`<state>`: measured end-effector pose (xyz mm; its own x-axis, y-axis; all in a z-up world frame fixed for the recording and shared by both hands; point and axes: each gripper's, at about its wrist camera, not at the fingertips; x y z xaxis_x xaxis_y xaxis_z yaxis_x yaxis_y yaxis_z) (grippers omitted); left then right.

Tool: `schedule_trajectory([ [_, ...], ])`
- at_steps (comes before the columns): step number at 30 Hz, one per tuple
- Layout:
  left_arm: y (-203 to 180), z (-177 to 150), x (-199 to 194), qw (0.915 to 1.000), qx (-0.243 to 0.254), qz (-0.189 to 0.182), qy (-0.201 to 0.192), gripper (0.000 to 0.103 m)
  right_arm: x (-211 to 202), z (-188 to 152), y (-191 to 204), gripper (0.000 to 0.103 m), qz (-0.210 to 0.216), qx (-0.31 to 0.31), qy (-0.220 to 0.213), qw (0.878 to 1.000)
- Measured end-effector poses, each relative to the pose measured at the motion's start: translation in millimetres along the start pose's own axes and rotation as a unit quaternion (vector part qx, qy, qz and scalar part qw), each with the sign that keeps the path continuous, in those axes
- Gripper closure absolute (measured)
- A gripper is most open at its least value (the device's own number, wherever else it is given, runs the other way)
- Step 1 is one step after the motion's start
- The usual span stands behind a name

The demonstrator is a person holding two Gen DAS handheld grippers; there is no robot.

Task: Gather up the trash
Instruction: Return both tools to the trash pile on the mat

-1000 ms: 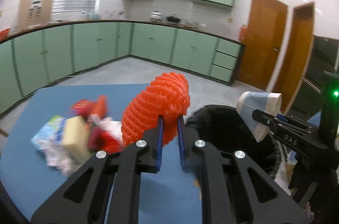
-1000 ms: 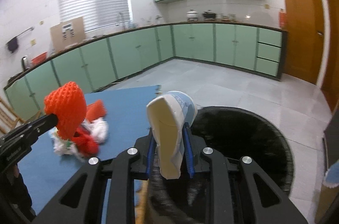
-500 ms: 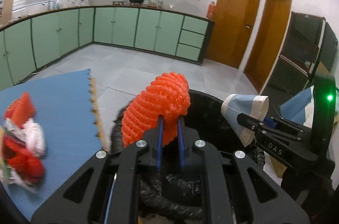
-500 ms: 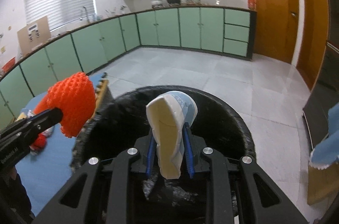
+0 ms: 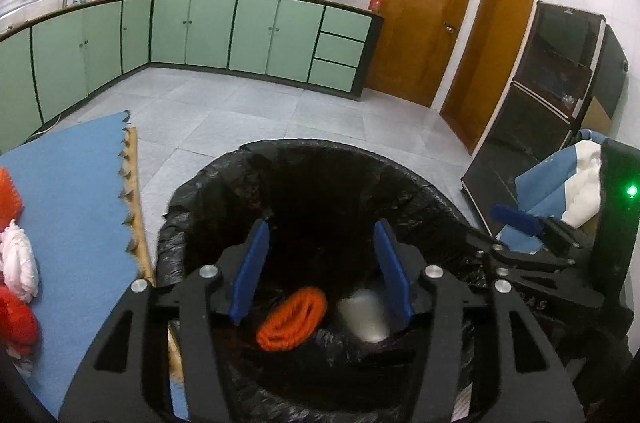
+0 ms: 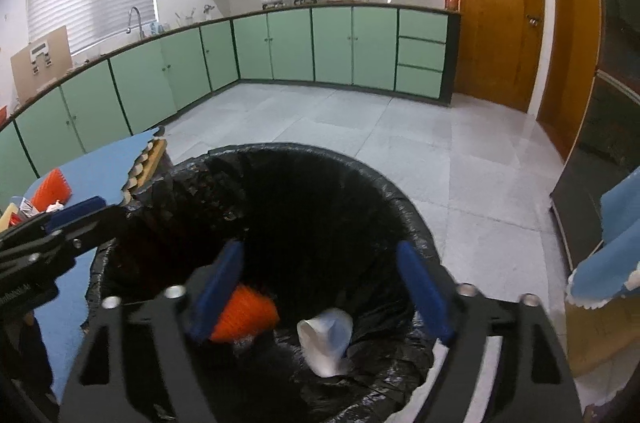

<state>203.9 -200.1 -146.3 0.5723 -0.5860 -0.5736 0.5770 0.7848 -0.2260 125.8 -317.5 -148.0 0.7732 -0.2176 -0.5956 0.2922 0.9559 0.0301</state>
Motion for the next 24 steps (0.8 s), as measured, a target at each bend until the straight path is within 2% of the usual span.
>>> schedule_trajectory([
  [2, 6.3, -0.5, -9.7, 0.9999, -0.002, 0.009, -0.005, 0.044, -5.6, 0.6, 3.0, 0.01, -0.001, 0.001, -0.011, 1.0],
  [4, 13.3, -0.8, -29.3, 0.9995, 0.0, 0.025, -0.018, 0.037, -13.9, 1.5, 9.0, 0.006, 0.007, 0.005, -0.023, 1.0],
  [10, 43.2, -5.2, -91.4, 0.9946, 0.0, 0.084, -0.061, 0.029, -34.5, 11.9, 48.3, 0.006, 0.02, -0.018, -0.061, 0.998],
  [15, 79.5, -16.7, -145.3, 0.9851, -0.02, 0.147, -0.087, 0.027, -41.3, 15.6, 99.5, 0.006, 0.075, -0.035, -0.066, 0.994],
  [20, 117.8, -33.5, -193.1, 0.9704, -0.042, 0.214, -0.104, 0.025, -43.8, 11.5, 150.3, 0.006, 0.112, -0.056, -0.069, 0.99],
  [24, 143.9, -43.3, -220.2, 0.9603, -0.066, 0.249, -0.107, 0.023, -41.8, 5.8, 187.8, 0.006, 0.143, -0.071, -0.062, 0.985],
])
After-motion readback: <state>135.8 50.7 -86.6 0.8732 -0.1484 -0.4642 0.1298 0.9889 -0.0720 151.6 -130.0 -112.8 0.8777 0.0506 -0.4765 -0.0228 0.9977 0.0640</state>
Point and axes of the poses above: each gripper's, at about its wrist camera, not at the fingertips, and x roughly the way its jaws point, y to its left, z to its top, and after that the axes turned 1 degree about -z, right-handed
